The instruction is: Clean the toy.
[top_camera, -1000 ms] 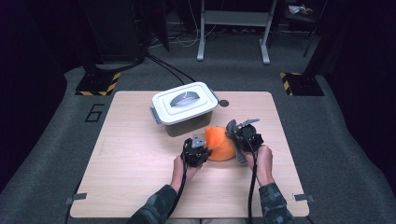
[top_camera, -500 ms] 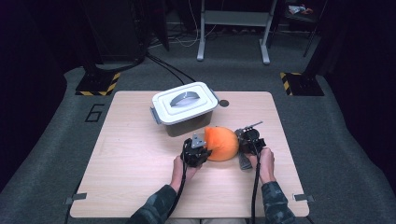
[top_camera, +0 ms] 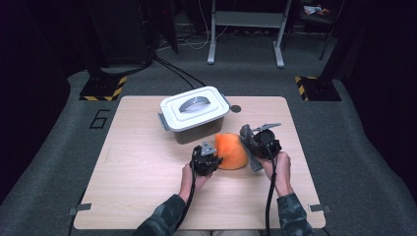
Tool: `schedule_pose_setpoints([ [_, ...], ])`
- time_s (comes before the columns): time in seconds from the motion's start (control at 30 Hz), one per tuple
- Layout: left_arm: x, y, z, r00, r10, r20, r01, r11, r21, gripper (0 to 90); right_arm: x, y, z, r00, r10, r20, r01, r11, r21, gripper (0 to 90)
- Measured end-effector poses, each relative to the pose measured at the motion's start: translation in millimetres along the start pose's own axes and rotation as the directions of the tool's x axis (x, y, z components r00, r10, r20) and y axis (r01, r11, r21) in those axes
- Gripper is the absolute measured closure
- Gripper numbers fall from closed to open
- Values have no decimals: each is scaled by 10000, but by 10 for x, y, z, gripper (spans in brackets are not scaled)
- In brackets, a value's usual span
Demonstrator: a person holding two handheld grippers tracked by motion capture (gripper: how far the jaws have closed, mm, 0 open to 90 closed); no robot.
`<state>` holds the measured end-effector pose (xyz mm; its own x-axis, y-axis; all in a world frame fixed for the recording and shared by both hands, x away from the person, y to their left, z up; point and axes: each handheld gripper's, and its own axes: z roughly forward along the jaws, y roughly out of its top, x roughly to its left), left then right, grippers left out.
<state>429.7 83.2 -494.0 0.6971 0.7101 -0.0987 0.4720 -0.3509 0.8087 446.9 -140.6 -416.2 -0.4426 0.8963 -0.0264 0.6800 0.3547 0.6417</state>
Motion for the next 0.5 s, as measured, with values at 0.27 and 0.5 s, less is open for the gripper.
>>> schedule_pose_setpoints([
  [0.27,2,26,-13,9999,65,-151,-66,10000,-68,721,101,-1,132,9992,-332,219,328,9993,180,734],
  [0.5,-42,20,-28,9976,419,-553,-411,9990,165,468,57,13,170,9992,-263,309,256,9994,228,734],
])
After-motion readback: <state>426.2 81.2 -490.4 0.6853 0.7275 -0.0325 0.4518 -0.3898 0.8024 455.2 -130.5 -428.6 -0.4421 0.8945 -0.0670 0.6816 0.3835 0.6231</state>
